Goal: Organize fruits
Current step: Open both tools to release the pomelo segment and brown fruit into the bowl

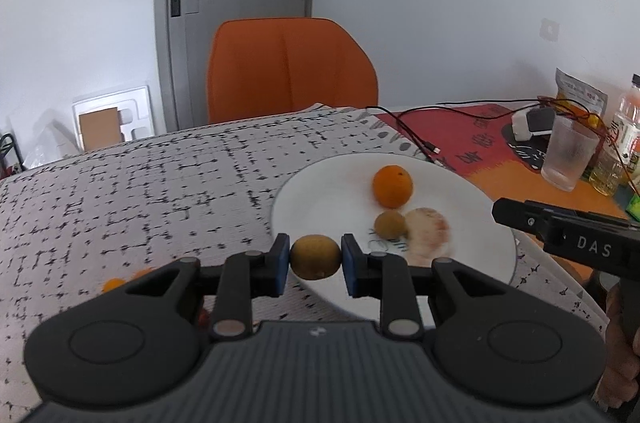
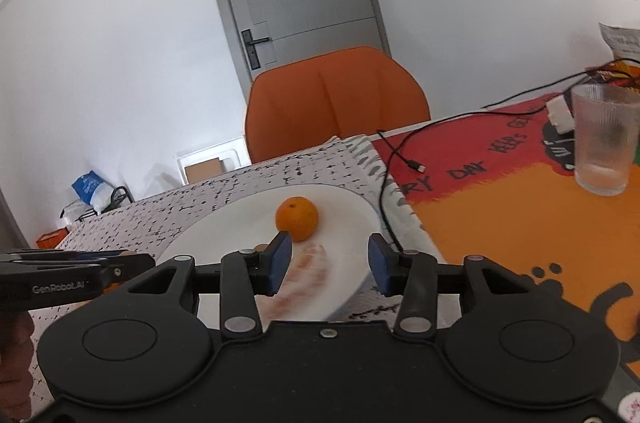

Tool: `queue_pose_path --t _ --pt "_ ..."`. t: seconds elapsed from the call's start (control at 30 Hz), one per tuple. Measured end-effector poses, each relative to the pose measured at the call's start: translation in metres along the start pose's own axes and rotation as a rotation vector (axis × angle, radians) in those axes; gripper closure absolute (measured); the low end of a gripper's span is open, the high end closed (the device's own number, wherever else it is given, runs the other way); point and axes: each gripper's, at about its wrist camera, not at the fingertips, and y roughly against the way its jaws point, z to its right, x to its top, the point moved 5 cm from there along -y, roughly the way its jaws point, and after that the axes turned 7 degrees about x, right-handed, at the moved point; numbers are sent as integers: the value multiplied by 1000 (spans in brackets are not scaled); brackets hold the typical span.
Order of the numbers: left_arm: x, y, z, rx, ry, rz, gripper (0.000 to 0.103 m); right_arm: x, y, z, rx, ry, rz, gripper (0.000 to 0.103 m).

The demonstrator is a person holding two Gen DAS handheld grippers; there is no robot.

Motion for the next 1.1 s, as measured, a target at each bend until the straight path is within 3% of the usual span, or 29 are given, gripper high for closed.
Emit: queue_pose_path --t 0.37,0.5,0.6,0.67,0.73,1.1 --pt "21 1 23 -35 -75 54 77 -2 9 8 0 -25 0 54" --pt "24 3 24 -36 -82 53 72 -4 7 9 3 -34 -4 53" --pt "24 8 16 -25 -68 61 69 -5 7 7 8 -32 -11 51" --pt "24 12 4 -7 -43 62 57 -5 7 6 26 -49 -19 50" --pt "24 16 -8 15 -23 65 53 -5 7 3 31 -48 -19 49" --pt "23 35 -65 108 60 91 44 -8 1 -26 74 -16 -33 41"
